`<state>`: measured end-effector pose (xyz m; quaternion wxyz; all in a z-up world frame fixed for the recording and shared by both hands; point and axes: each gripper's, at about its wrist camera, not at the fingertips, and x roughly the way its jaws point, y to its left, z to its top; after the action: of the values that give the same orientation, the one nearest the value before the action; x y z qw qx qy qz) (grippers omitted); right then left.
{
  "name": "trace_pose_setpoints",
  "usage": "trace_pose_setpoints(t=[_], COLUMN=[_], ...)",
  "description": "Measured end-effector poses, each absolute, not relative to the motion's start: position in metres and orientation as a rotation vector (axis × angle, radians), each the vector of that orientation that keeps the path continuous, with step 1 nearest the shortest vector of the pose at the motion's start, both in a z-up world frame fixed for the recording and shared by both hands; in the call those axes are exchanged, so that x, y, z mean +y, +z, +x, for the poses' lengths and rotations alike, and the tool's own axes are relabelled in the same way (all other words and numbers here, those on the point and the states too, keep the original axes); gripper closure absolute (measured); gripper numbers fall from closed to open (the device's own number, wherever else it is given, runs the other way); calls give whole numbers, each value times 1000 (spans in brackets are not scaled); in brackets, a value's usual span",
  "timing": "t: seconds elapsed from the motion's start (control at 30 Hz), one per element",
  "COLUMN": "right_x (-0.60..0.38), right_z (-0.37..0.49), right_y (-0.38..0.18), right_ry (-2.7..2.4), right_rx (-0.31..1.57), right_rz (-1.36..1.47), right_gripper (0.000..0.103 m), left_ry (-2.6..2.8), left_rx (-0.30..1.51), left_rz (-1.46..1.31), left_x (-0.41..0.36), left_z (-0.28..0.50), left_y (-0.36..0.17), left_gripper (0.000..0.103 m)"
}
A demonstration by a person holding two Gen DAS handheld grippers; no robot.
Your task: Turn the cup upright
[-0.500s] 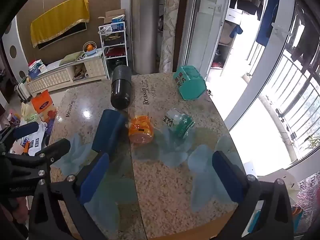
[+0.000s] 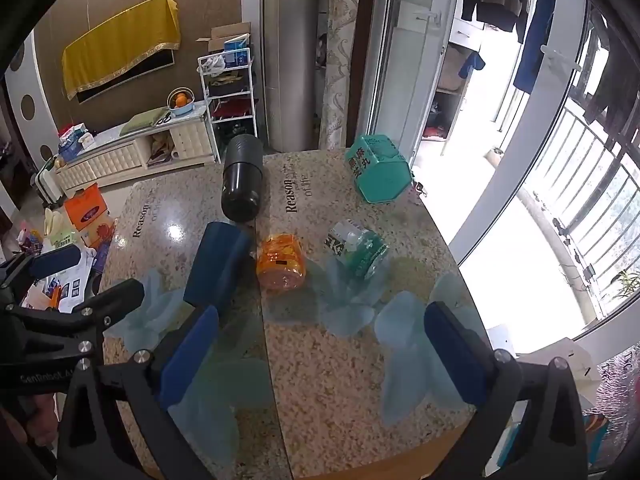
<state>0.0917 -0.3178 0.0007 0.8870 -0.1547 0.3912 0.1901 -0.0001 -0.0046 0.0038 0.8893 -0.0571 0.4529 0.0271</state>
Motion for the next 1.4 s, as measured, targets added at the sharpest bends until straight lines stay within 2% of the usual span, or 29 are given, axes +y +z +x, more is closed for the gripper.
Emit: trace_pose_setpoints(t=[1.4], right_x=[-318], right_z=[99], right_y=[-3], right_ry=[448], right_rx=[849], right_rz=[-313], right_gripper=[0], left_ry=[63], left_rx=[958], left_rz=[-119], left_x=[1], left_z=[0], left_y=[1], left_gripper=[0])
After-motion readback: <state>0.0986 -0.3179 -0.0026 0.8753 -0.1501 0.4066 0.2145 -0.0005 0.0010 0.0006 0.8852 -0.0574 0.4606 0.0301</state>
